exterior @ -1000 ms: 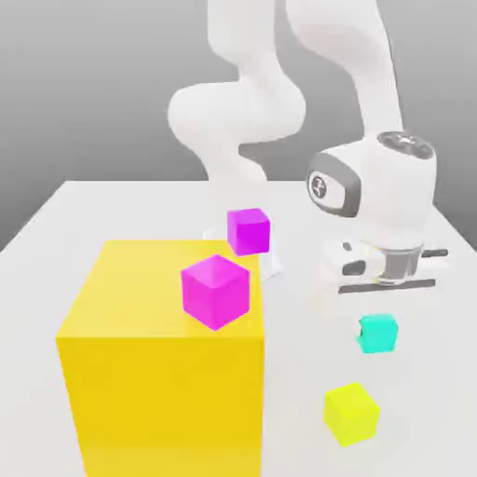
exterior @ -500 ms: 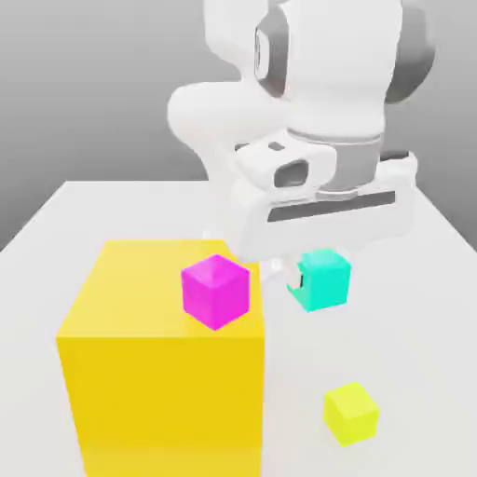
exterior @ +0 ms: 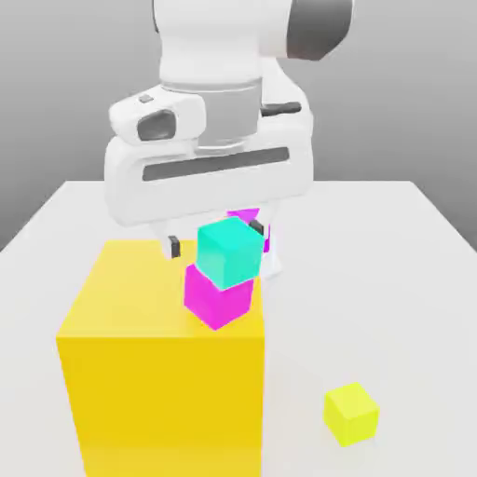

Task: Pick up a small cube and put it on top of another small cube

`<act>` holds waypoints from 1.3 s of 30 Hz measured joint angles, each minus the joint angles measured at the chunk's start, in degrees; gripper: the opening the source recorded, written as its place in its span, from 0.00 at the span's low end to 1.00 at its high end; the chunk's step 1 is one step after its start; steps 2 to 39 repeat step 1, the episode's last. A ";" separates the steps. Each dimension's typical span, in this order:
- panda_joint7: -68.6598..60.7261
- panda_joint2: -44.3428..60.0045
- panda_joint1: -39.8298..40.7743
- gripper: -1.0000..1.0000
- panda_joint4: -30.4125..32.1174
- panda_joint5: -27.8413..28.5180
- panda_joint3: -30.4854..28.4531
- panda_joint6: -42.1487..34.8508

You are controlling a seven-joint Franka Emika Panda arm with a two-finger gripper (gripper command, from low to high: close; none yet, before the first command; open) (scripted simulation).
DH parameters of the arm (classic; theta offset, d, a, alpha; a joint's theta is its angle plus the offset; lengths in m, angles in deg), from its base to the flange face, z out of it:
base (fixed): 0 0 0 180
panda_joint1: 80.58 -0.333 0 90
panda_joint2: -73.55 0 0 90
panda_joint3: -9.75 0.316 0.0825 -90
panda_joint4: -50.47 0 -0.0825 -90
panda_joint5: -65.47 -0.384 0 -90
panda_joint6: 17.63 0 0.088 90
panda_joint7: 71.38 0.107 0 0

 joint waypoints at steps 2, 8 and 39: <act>0.04 -0.59 0.01 1.00 -1.03 0.06 0.04 -1.60; 0.04 -0.59 0.01 1.00 -1.03 0.06 0.04 -1.60; 0.04 -0.59 0.01 1.00 -1.03 0.06 0.04 -1.60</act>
